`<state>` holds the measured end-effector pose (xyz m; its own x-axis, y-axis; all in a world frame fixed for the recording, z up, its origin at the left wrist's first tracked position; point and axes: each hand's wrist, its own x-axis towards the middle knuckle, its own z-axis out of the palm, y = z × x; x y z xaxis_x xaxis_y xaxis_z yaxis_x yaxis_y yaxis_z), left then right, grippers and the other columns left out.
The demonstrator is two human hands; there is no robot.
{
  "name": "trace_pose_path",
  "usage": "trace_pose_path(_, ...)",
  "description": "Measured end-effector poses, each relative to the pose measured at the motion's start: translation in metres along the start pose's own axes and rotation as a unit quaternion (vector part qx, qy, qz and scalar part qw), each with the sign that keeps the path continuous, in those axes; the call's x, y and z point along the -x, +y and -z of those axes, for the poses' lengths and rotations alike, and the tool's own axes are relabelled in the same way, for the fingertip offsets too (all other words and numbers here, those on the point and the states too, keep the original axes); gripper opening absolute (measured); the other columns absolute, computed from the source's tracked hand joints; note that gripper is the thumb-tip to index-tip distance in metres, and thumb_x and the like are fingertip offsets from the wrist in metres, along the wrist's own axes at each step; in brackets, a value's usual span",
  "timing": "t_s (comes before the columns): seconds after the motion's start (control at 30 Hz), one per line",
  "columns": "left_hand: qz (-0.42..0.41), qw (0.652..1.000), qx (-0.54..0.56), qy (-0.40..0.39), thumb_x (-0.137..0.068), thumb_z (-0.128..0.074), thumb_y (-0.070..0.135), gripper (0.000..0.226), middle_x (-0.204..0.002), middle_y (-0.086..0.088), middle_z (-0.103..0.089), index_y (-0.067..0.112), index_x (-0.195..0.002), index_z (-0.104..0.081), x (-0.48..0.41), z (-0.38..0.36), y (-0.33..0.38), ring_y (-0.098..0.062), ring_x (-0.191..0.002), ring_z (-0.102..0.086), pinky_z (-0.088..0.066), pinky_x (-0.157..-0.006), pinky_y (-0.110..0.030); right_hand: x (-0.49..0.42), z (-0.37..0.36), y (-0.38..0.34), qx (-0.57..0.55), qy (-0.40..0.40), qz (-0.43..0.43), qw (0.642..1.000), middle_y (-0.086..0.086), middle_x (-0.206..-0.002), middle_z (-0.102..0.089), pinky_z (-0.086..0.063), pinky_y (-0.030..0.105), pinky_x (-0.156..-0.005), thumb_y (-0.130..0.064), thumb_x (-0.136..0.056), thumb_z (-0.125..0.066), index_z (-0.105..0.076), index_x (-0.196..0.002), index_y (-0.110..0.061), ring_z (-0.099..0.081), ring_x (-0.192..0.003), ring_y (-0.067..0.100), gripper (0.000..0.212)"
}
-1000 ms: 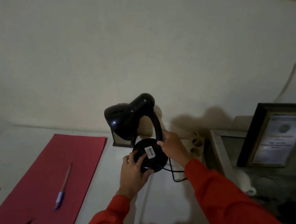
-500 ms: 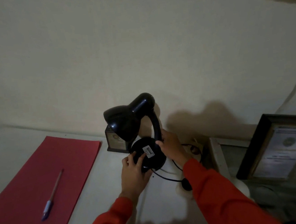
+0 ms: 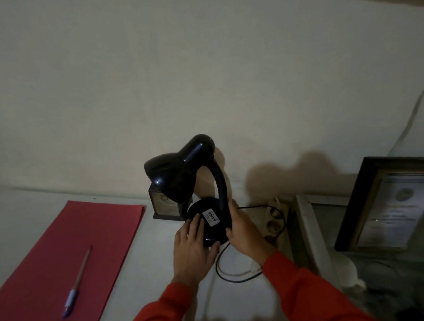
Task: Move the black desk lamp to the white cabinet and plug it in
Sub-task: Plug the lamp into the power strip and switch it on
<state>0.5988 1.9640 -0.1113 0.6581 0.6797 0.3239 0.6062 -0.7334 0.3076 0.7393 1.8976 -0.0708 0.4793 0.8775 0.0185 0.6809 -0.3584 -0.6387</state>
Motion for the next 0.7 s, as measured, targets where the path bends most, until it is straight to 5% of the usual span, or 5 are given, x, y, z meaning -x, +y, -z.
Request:
trace_pose_path(0.13, 0.005, 1.0, -0.009, -0.018, -0.079, -0.063, 0.046, 0.067, -0.136, -0.013, -0.055, 0.007, -0.131, -0.049, 0.004, 0.0, 0.004, -0.033, -0.127, -0.05, -0.048, -0.095, -0.042, 0.005, -0.004, 0.005, 0.085, -0.04, 0.023, 0.995, 0.019, -0.155, -0.023, -0.031, 0.035, -0.114, -0.003, -0.093, -0.046, -0.011, -0.148, -0.003, -0.028, -0.141, 0.029, 0.066)
trace_pose_path(0.3, 0.011, 1.0, 0.012, -0.02, -0.079, -0.066, 0.04, 0.065, -0.138, -0.013, -0.053, 0.005, -0.131, -0.048, 0.004, -0.001, 0.003, -0.034, -0.129, -0.048, -0.05, -0.093, -0.043, 0.004, -0.009, 0.011, 0.173, -0.071, 0.063, 0.98, 0.021, -0.158, -0.012, -0.023, 0.036, -0.118, -0.001, -0.095, -0.039, -0.026, -0.146, -0.007, -0.015, -0.146, 0.029, 0.052)
trace_pose_path(0.57, 0.031, 0.998, 0.045, -0.038, -0.087, -0.058, 0.037, 0.066, -0.148, -0.016, -0.039, 0.002, -0.139, -0.036, 0.005, -0.004, 0.003, -0.031, -0.139, -0.032, -0.033, -0.111, -0.044, 0.004, -0.01, 0.012, 0.205, -0.059, 0.073, 0.974, 0.024, -0.157, -0.015, -0.026, 0.033, -0.116, -0.002, -0.095, -0.035, -0.032, -0.143, -0.004, -0.019, -0.145, 0.029, 0.048)
trace_pose_path(0.7, 0.029, 0.999, 0.038, -0.022, -0.08, -0.068, 0.034, 0.065, -0.14, -0.016, -0.05, 0.001, -0.132, -0.046, 0.008, -0.003, 0.004, -0.036, -0.13, -0.046, -0.046, -0.099, -0.046, 0.005, -0.01, 0.012, 0.207, -0.057, 0.069, 0.974, 0.025, -0.155, -0.02, -0.023, 0.033, -0.118, -0.002, -0.096, -0.031, -0.031, -0.142, -0.002, -0.023, -0.144, 0.029, 0.046)
